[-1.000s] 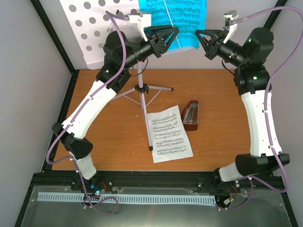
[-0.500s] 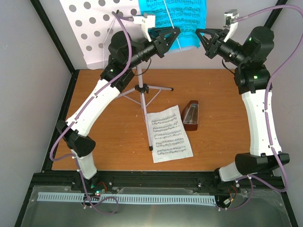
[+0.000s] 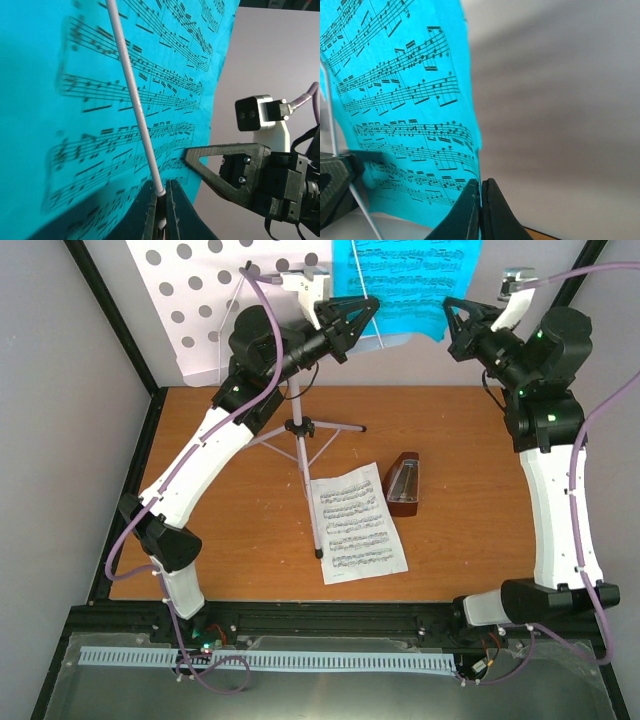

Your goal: Pack up the instrument practice props

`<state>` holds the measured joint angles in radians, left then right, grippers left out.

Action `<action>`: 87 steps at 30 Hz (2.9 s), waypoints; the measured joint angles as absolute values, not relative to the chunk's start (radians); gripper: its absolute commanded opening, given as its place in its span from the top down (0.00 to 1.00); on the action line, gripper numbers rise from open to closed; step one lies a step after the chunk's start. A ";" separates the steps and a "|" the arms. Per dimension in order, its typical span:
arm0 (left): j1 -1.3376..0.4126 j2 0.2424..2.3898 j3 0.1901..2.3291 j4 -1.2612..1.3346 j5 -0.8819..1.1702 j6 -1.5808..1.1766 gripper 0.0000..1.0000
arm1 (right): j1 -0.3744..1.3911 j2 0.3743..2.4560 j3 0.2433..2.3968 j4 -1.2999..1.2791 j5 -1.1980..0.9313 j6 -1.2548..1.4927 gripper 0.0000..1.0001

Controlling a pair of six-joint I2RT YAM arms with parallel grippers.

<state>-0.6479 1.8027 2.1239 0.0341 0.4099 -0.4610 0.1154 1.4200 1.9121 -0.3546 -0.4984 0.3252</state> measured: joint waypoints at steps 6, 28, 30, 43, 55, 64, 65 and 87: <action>-0.648 1.803 2.124 0.033 0.394 -0.457 0.94 | 0.051 1.315 1.841 -0.381 -0.356 0.325 0.97; -0.648 1.840 2.226 -0.059 0.439 -0.435 0.23 | -0.001 0.784 1.536 -0.608 -0.163 0.303 0.97; -0.648 1.813 2.185 -0.072 0.460 -0.432 0.20 | -0.001 0.767 1.499 -0.654 -0.222 0.305 0.97; -0.646 1.632 1.897 -0.027 0.620 -0.408 0.13 | 0.000 0.648 1.253 -0.760 -0.498 0.322 0.97; -0.651 1.427 1.319 0.059 0.724 -0.400 0.13 | -0.001 0.625 0.985 -0.868 -0.671 0.281 0.97; -0.646 1.192 0.972 0.051 0.613 -0.403 0.06 | 0.000 0.681 0.770 -0.881 -0.714 0.277 0.97; -0.638 1.178 0.951 0.046 0.604 -0.411 0.05 | 0.000 0.696 0.768 -0.878 -0.715 0.276 0.97; -0.538 1.078 0.731 -0.014 0.450 -0.510 0.01 | 0.381 0.969 0.672 -0.697 -0.406 0.375 0.97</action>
